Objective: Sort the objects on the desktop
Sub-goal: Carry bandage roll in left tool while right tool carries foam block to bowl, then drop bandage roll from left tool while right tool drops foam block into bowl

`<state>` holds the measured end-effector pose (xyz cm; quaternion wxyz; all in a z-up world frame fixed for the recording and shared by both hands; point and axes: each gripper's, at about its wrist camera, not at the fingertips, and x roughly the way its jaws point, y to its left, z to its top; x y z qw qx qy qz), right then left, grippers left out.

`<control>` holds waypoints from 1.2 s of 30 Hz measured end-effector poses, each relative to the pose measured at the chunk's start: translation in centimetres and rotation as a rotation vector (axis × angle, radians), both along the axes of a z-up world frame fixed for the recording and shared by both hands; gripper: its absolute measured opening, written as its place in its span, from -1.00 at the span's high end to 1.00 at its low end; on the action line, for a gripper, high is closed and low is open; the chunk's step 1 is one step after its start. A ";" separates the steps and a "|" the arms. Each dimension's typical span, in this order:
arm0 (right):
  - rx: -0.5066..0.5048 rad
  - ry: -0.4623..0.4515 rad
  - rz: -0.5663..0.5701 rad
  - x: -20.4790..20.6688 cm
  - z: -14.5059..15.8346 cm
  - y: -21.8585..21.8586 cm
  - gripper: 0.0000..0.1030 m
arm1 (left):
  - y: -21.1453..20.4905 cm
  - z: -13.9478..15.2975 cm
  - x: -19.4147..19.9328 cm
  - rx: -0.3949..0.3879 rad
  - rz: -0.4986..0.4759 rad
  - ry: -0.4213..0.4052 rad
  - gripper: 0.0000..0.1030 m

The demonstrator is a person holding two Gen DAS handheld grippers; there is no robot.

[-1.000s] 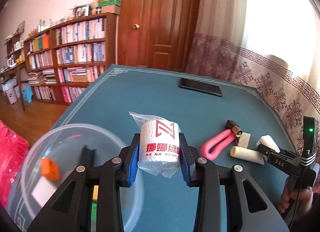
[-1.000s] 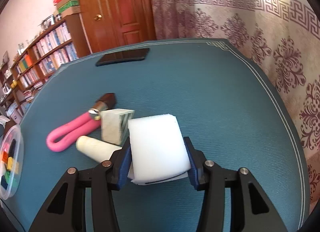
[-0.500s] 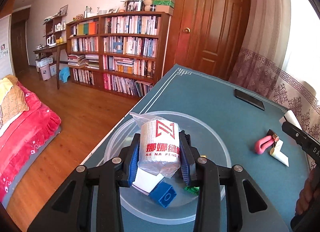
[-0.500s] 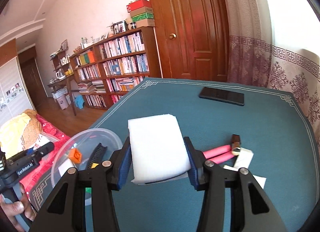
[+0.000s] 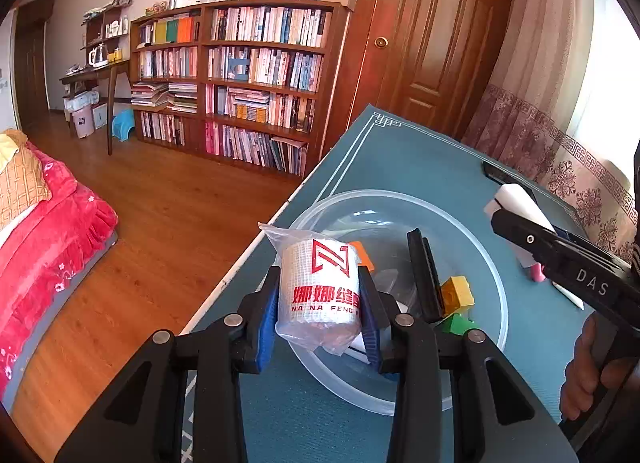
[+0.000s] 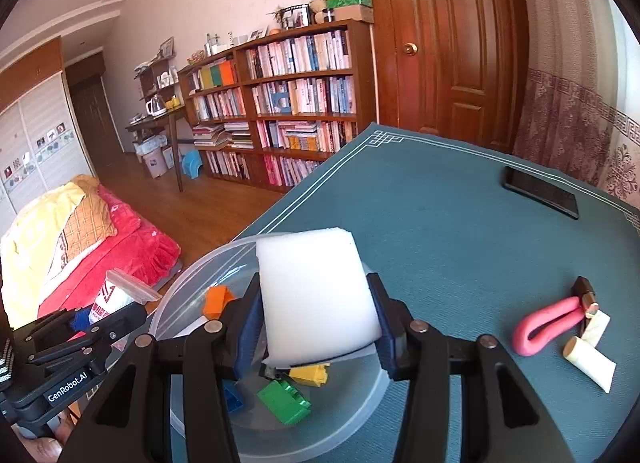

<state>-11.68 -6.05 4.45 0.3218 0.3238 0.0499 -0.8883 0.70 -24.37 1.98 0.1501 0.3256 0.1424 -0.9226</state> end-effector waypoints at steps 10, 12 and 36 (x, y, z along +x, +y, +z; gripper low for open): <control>0.037 -0.075 0.071 -1.1 -2.6 -2.8 -0.03 | -0.4 -0.6 -0.8 0.005 -0.001 -0.018 0.25; 0.040 -0.088 0.087 -1.1 -3.0 -2.9 -0.03 | -0.2 -0.6 -1.0 0.002 -0.007 -0.021 0.25; 0.014 -0.120 0.085 -1.7 -3.6 -1.9 -0.17 | -0.4 -2.4 -2.9 0.161 -0.059 -0.039 -0.20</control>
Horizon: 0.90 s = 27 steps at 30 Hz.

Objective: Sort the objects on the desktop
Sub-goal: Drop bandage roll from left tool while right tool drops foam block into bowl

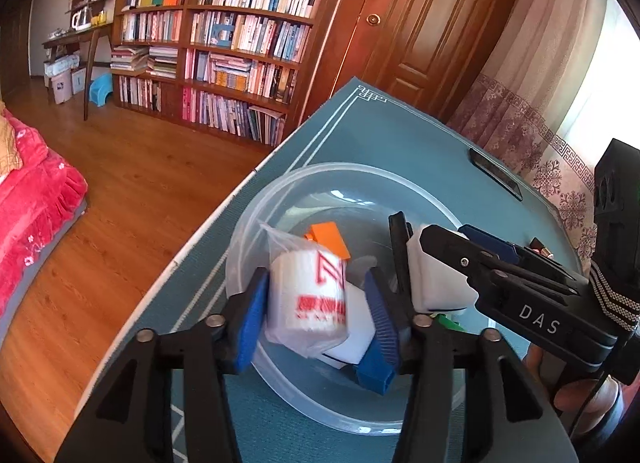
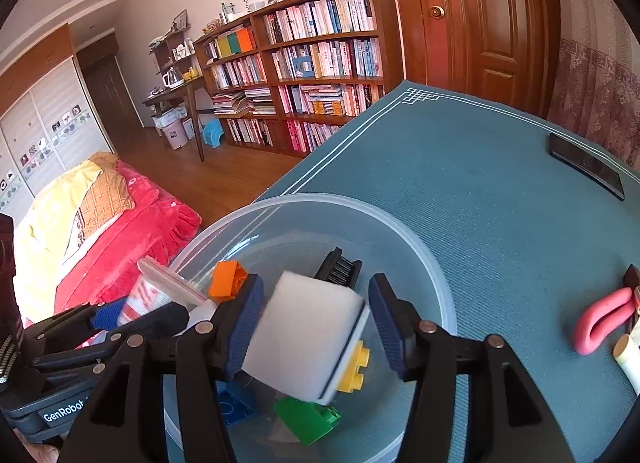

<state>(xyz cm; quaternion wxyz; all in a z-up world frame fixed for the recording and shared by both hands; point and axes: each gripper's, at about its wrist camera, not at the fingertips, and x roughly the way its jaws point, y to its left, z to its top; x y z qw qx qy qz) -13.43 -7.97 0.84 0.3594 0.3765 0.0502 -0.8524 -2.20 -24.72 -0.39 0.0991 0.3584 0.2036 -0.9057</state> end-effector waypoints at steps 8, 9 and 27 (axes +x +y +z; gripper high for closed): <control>-0.036 -0.007 -0.040 -0.3 0.5 1.8 -0.17 | -0.3 0.4 0.6 0.009 0.044 0.017 -0.21; -0.041 -0.008 -0.045 -0.3 0.5 2.1 -0.17 | -0.3 0.5 0.7 0.005 0.049 0.020 -0.21; -0.136 -0.017 -0.166 -0.7 1.2 9.5 -0.17 | 5.4 3.8 -0.1 -0.211 0.016 0.037 -0.21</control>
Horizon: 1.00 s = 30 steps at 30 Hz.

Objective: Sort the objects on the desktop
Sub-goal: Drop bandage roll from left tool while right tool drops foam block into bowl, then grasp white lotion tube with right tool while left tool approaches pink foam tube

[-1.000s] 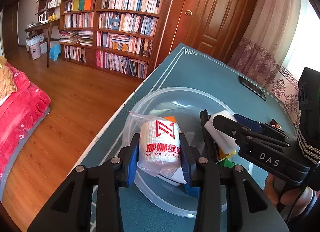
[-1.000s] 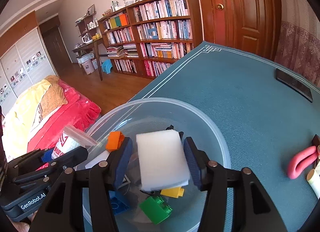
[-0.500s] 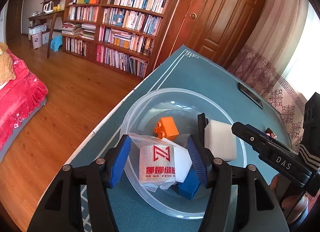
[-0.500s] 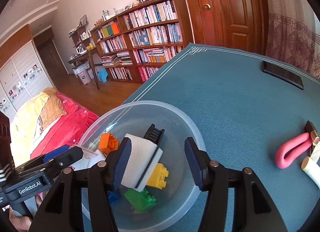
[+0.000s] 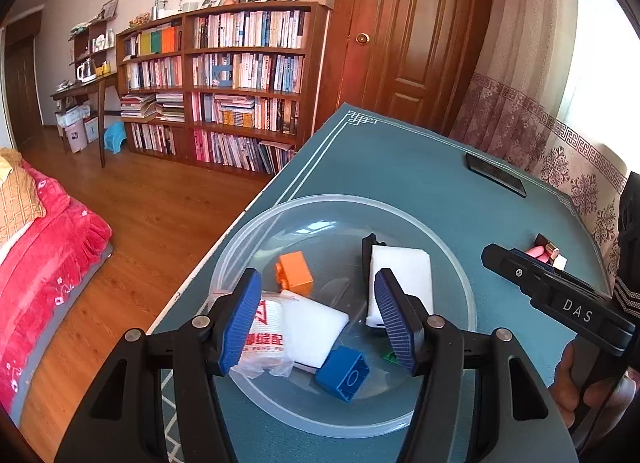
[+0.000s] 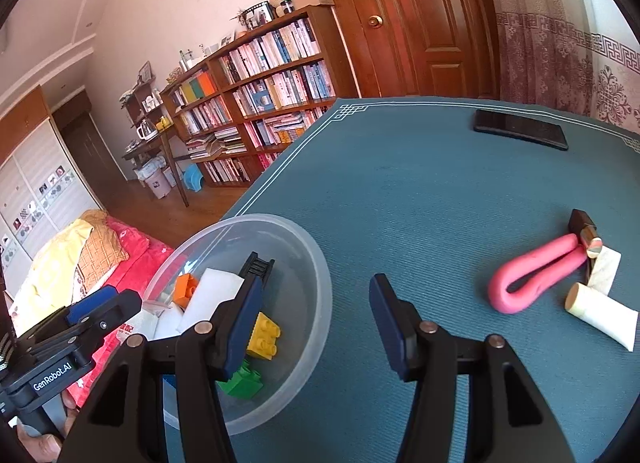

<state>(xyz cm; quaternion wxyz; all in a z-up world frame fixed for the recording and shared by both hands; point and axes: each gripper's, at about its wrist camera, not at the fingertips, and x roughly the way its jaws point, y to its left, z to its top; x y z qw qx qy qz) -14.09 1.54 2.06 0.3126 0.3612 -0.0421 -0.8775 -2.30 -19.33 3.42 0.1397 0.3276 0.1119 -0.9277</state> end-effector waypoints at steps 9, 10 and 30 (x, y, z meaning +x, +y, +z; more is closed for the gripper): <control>0.002 0.019 -0.127 -0.4 -0.3 6.8 -0.22 | 4.8 -0.1 -2.6 -0.002 -0.070 -0.017 -0.21; 0.003 0.019 -0.147 -0.6 -0.3 7.7 -0.23 | 5.4 -0.1 -2.9 -0.005 -0.080 -0.015 -0.21; 0.066 -0.007 -0.247 -5.8 -2.8 18.4 -0.23 | 15.7 -1.2 -9.2 0.016 -0.300 -0.070 -0.21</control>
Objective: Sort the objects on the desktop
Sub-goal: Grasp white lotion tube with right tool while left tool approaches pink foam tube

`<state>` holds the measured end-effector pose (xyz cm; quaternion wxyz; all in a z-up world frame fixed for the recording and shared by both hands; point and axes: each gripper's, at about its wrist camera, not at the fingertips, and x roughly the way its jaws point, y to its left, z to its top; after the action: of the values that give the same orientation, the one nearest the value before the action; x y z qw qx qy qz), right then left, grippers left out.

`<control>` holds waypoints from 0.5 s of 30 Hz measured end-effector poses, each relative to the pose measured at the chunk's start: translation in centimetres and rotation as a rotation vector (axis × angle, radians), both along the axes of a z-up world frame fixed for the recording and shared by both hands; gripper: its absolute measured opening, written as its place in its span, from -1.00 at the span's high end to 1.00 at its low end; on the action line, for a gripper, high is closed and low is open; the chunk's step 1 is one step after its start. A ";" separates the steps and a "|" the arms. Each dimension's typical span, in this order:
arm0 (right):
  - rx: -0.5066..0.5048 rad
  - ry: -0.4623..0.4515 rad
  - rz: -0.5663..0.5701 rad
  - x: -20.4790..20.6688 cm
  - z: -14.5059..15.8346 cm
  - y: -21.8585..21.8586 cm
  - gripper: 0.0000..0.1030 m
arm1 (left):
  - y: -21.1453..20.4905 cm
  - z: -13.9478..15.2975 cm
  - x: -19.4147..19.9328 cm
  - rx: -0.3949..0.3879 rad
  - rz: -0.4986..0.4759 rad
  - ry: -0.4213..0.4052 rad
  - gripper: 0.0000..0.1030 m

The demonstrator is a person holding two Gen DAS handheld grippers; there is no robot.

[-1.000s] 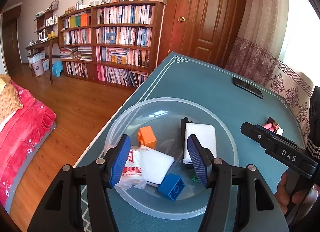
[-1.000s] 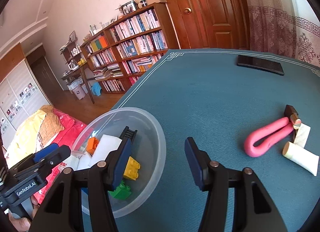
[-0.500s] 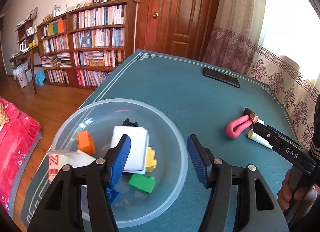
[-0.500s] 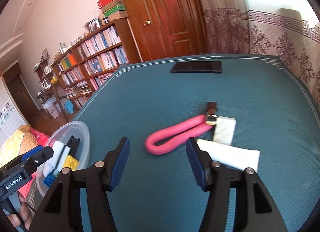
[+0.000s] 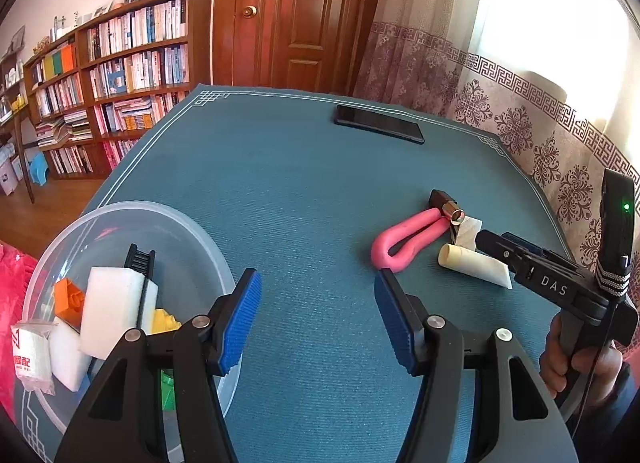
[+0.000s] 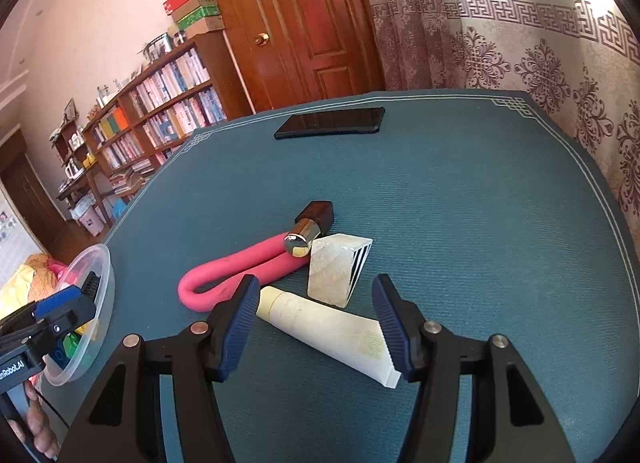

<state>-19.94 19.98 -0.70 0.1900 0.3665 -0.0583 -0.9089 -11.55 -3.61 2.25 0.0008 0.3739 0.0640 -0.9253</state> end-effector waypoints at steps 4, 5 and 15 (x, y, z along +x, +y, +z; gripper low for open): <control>0.045 -0.018 0.103 -0.4 -1.0 -1.2 -0.22 | 0.5 -0.4 -0.6 -0.003 -0.004 -0.015 -0.21; 0.053 -0.019 0.130 -0.3 -1.2 -1.5 -0.22 | 0.7 -0.4 -0.8 -0.007 -0.005 -0.017 -0.21; 0.084 -0.060 0.221 1.6 -2.8 -2.6 0.23 | 2.0 -1.5 -2.9 -0.043 -0.012 -0.045 -0.21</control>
<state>-18.34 17.36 -3.46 0.2716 0.4052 0.0151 -0.8728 -14.40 -1.64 0.77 0.0048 0.3947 0.0418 -0.9178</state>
